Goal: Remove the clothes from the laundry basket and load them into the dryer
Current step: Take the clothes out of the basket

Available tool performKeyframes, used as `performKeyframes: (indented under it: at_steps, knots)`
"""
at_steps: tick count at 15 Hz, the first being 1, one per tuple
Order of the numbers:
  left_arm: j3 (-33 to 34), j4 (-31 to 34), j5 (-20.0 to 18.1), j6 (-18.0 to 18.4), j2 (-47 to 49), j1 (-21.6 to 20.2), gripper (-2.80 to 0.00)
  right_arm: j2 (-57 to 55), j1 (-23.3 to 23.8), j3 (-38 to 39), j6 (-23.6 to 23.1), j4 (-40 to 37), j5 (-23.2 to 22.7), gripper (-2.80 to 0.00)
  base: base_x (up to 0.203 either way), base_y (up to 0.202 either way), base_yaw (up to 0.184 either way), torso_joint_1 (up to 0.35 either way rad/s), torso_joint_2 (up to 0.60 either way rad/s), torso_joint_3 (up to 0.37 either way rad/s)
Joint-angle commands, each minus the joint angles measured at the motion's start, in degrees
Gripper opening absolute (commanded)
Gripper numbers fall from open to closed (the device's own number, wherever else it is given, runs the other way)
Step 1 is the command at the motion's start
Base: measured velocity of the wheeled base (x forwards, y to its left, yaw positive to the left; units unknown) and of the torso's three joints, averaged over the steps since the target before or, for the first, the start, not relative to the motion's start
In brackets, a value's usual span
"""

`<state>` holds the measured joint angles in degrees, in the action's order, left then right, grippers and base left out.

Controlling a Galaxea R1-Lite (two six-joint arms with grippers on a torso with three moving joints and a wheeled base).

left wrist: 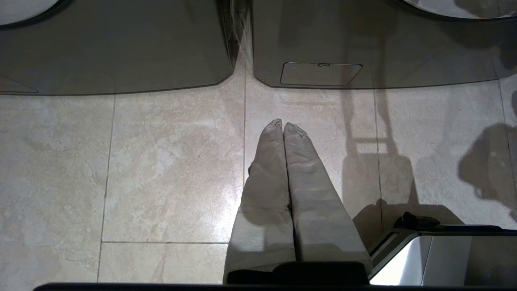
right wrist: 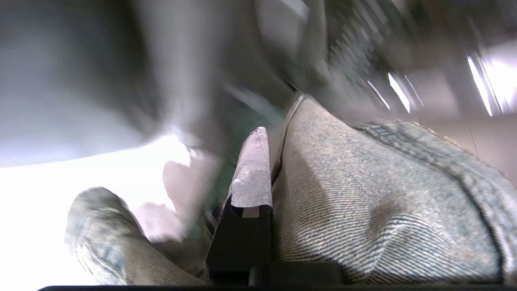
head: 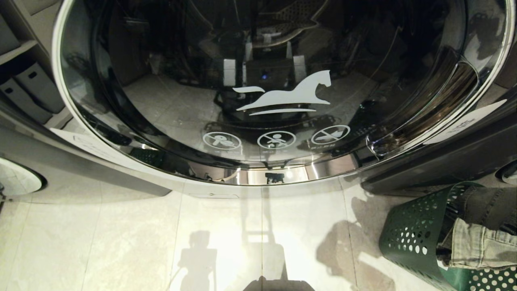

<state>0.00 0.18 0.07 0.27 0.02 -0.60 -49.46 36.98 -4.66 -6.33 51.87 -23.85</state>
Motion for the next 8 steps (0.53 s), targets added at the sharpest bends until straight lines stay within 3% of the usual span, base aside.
performKeyframes:
  at_steps: [1, 4, 8]
  knots:
    - [0.0, -0.01, 0.01, 0.0, -0.02, -0.02, -2.8, 8.25, -7.24, -0.92, -2.2, 0.43, -1.42, -2.8, 0.0, 0.0, 0.0, 0.0, 0.0, 0.0]
    - [0.0, -0.01, 0.01, 0.0, -0.02, -0.02, -2.8, 10.48, -16.57, -8.0, -4.87, -0.32, -2.59, -2.8, 0.0, 0.0, 0.0, 0.0, 0.0, 0.0]
    - [0.0, -0.01, 0.01, 0.0, -0.02, -0.02, -2.8, 18.19, -18.82, -10.1, -1.13, -14.43, -1.99, -2.8, 0.0, 0.0, 0.0, 0.0, 0.0, 0.0]
